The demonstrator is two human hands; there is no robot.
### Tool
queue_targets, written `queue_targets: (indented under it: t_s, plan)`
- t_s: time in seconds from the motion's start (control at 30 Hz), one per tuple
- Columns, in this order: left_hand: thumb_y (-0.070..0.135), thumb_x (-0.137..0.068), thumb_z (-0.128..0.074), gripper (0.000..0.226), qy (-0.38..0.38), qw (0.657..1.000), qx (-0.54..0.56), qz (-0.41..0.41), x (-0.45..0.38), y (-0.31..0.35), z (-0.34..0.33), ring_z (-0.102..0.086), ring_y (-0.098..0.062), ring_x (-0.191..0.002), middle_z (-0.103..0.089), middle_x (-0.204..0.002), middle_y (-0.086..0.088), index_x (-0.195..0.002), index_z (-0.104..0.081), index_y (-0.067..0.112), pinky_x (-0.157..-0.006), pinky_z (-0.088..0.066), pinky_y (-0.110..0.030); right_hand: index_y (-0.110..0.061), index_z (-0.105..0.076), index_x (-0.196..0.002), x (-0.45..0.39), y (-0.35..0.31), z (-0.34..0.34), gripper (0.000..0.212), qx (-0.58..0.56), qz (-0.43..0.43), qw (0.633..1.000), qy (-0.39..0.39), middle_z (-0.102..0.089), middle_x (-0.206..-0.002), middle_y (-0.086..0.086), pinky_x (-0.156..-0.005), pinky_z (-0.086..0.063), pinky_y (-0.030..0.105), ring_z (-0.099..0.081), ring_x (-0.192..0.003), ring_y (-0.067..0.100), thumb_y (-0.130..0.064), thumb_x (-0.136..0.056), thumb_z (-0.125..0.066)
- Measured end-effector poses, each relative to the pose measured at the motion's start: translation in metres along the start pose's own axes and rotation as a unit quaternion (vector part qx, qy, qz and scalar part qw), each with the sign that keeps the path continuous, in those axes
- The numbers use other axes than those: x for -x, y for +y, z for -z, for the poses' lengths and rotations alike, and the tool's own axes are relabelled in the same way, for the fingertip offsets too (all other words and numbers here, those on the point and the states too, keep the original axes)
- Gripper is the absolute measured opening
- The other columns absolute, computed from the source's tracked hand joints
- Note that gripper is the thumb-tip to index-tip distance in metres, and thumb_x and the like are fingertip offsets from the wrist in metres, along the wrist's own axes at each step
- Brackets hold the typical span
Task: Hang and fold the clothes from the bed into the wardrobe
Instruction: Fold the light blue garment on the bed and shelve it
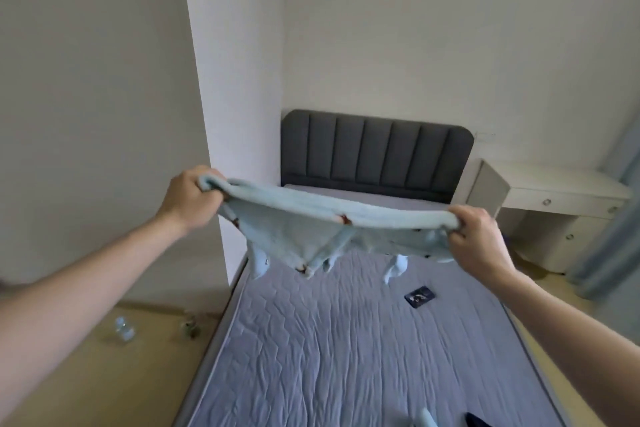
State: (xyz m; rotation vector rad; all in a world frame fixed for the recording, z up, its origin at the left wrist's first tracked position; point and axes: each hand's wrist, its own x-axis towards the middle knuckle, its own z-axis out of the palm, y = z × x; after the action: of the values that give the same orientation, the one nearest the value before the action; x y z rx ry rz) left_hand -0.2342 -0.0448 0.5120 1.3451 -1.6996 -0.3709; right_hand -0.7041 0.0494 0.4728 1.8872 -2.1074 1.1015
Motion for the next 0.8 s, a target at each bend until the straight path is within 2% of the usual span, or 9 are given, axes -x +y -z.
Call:
queue_targets:
  t_s: [0.17, 0.23, 0.3, 0.43, 0.57, 0.63, 0.7, 0.73, 0.8]
  plan:
    - [0.017, -0.064, -0.058, 0.019, -0.159, 0.984, -0.064, 0.049, 0.111, -0.113, -0.071, -0.063, -0.005, -0.078, -0.066, -0.078, 0.008, -0.064, -0.066, 0.034, -0.070, -0.048, -0.028, -0.020, -0.074, -0.109, 0.109, 0.060, -0.084, 0.029, 0.017, -0.029, 0.988, -0.152, -0.060, -0.101, -0.013, -0.086, -0.043, 0.032, -0.051, -0.105, 0.016, -0.003, -0.086, -0.069]
    - [0.000, -0.064, -0.063, 0.034, -0.214, 0.969, -0.090, 0.083, 0.164, -0.162, -0.104, -0.061, -0.005, -0.073, -0.063, -0.077, 0.009, -0.056, -0.062, 0.034, -0.063, -0.043, -0.026, -0.019, -0.077, -0.104, 0.155, 0.081, -0.119, 0.030, 0.028, -0.046, 0.974, -0.221, -0.066, -0.102, -0.009, -0.087, -0.047, 0.035, -0.053, -0.106, 0.019, 0.000, -0.082, -0.070]
    - [0.006, -0.064, -0.060, 0.022, -0.273, 0.947, -0.109, 0.129, 0.219, -0.204, -0.135, -0.059, -0.006, -0.070, -0.059, -0.075, 0.008, -0.056, -0.060, 0.026, -0.060, -0.041, -0.029, -0.017, -0.078, -0.093, 0.203, 0.101, -0.155, 0.026, 0.029, -0.062, 0.956, -0.286, -0.068, -0.096, -0.005, -0.086, -0.051, 0.040, -0.057, -0.103, 0.025, 0.001, -0.077, -0.071]
    - [0.015, -0.064, -0.053, 0.008, -0.376, 0.891, -0.146, 0.208, 0.334, -0.274, -0.187, -0.058, -0.015, -0.066, -0.056, -0.076, 0.004, -0.059, -0.057, 0.010, -0.063, -0.047, -0.039, -0.021, -0.077, -0.090, 0.312, 0.131, -0.215, 0.019, 0.064, -0.117, 0.896, -0.423, -0.064, -0.096, -0.008, -0.081, -0.048, 0.037, -0.057, -0.107, 0.023, -0.010, -0.080, -0.065]
    - [0.022, -0.066, -0.056, 0.019, -0.473, 0.819, -0.167, 0.279, 0.443, -0.309, -0.220, -0.050, -0.012, -0.065, -0.049, -0.077, 0.004, -0.057, -0.039, 0.019, -0.056, -0.032, -0.029, -0.015, -0.077, -0.080, 0.412, 0.159, -0.256, 0.009, 0.080, -0.140, 0.818, -0.553, -0.069, -0.093, 0.009, -0.074, -0.042, 0.030, -0.065, -0.101, 0.032, -0.018, -0.078, -0.069]
    - [0.028, -0.070, -0.059, 0.022, -0.535, 0.775, -0.166, 0.292, 0.483, -0.321, -0.234, -0.055, -0.008, -0.071, -0.055, -0.091, 0.007, -0.061, -0.041, 0.019, -0.055, -0.034, -0.023, -0.018, -0.080, -0.097, 0.450, 0.169, -0.276, 0.017, 0.082, -0.158, 0.781, -0.598, -0.071, -0.107, 0.010, -0.087, -0.050, 0.030, -0.066, -0.111, 0.030, -0.023, -0.083, -0.070]
    - [0.032, -0.073, -0.060, 0.013, -0.567, 0.750, -0.172, 0.293, 0.510, -0.333, -0.246, -0.063, -0.008, -0.099, -0.060, -0.117, 0.009, -0.069, -0.050, 0.025, -0.071, -0.046, -0.021, -0.023, -0.067, -0.133, 0.480, 0.180, -0.297, 0.038, 0.073, -0.194, 0.719, -0.663, -0.062, -0.135, 0.004, -0.106, -0.040, 0.024, -0.054, -0.133, 0.025, -0.030, -0.097, -0.057]
    - [0.035, -0.074, -0.061, 0.009, -0.577, 0.743, -0.176, 0.291, 0.518, -0.337, -0.252, -0.061, -0.007, -0.112, -0.059, -0.122, 0.011, -0.077, -0.054, 0.030, -0.082, -0.046, -0.019, -0.023, -0.059, -0.142, 0.490, 0.188, -0.309, 0.043, 0.068, -0.219, 0.695, -0.681, -0.059, -0.135, 0.000, -0.110, -0.036, 0.022, -0.048, -0.139, 0.024, -0.032, -0.100, -0.052]
    - [0.042, -0.077, -0.062, 0.021, -0.604, 0.718, -0.168, 0.303, 0.524, -0.349, -0.264, -0.054, -0.005, -0.125, -0.054, -0.123, 0.013, -0.097, -0.060, 0.036, -0.093, -0.041, -0.014, -0.023, -0.052, -0.148, 0.505, 0.202, -0.330, 0.048, 0.061, -0.254, 0.655, -0.709, -0.054, -0.110, -0.012, -0.110, -0.034, 0.021, -0.046, -0.141, 0.021, -0.037, -0.102, -0.051]
